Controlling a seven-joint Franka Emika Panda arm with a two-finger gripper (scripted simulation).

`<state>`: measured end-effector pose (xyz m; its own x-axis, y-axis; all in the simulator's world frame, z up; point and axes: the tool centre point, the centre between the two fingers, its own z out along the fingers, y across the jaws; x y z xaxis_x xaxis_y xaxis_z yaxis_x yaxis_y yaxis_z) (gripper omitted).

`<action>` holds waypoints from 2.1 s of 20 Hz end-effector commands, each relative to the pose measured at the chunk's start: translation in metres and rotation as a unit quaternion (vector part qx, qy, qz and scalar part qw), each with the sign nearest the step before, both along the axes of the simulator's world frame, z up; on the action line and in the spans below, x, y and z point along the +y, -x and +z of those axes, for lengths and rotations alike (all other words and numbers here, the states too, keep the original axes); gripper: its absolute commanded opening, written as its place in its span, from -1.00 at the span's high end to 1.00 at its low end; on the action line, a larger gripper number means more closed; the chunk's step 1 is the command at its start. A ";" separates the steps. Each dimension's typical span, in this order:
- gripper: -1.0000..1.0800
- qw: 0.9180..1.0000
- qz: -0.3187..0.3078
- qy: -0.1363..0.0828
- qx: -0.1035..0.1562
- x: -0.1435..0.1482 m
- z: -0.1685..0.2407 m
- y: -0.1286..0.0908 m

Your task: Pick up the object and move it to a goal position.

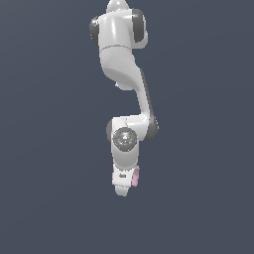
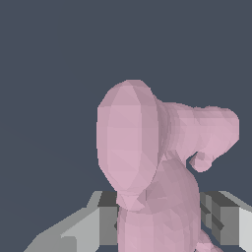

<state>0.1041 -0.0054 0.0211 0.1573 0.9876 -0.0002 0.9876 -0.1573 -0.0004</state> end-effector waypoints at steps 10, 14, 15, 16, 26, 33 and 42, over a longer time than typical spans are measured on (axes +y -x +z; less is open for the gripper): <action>1.00 1.000 0.000 0.000 0.000 -0.001 0.002 0.001; 1.00 1.000 0.000 0.000 0.000 -0.004 0.007 0.004; 1.00 1.000 0.000 0.000 0.000 -0.005 0.010 0.006; 1.00 1.000 0.000 0.000 0.000 -0.006 0.012 0.007; 1.00 1.000 0.000 0.001 0.000 -0.030 0.061 0.036; 1.00 1.000 0.000 0.001 0.000 -0.057 0.116 0.068; 1.00 1.000 0.000 0.001 0.000 -0.092 0.187 0.108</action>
<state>0.0031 -0.0921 0.1974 0.1578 0.9875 -0.0024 0.9875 -0.1578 0.0004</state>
